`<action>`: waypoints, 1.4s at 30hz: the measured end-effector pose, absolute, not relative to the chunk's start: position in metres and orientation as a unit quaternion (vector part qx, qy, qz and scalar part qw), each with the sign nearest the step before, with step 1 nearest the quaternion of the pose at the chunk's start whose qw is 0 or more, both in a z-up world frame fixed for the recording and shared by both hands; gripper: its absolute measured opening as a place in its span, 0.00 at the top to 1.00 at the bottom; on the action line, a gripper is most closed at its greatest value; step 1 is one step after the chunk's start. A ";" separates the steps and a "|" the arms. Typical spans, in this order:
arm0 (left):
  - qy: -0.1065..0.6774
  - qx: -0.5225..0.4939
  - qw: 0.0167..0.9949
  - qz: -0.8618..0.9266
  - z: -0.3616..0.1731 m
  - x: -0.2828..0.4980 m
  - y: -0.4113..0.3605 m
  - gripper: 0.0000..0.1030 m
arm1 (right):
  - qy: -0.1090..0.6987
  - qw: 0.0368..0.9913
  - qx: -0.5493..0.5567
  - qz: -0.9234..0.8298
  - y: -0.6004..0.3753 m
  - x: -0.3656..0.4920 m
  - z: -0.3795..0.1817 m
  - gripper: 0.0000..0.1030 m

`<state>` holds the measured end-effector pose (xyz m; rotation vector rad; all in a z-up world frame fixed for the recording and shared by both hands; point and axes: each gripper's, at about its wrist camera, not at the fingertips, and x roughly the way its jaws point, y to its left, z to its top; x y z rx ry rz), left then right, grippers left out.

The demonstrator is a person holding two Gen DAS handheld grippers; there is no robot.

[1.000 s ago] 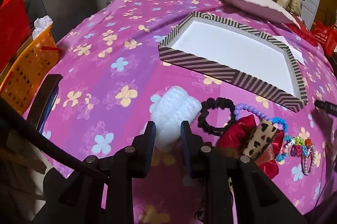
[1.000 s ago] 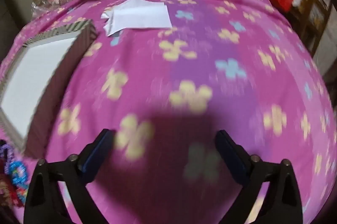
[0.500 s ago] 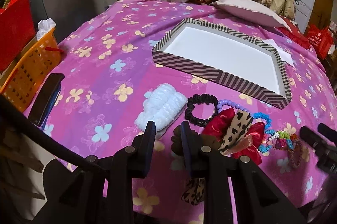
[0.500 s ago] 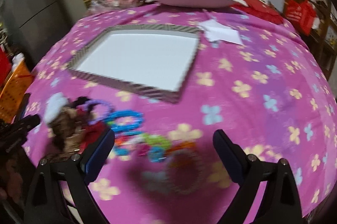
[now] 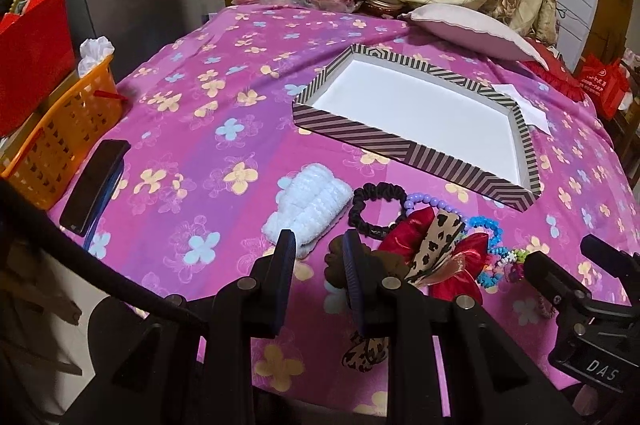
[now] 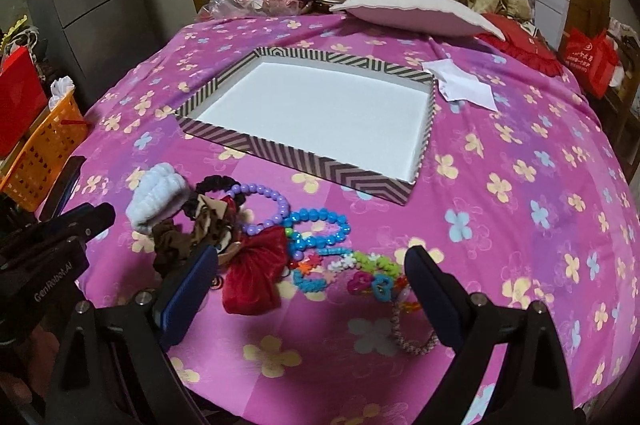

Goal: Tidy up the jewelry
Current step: 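Position left tool at white fluffy scrunchie while right tool approaches leopard-print bow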

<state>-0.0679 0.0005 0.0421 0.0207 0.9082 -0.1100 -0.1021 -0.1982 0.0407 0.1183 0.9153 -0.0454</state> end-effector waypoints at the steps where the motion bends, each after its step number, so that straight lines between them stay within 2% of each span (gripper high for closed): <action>1: 0.438 0.009 0.897 -0.053 0.042 -0.068 0.000 0.55 | 0.441 0.895 0.057 -0.022 -0.198 -0.102 0.041 0.06; 42: 0.438 0.002 0.898 -0.047 0.048 -0.074 0.015 0.55 | 0.442 0.895 0.048 -0.008 -0.183 -0.105 0.047 0.06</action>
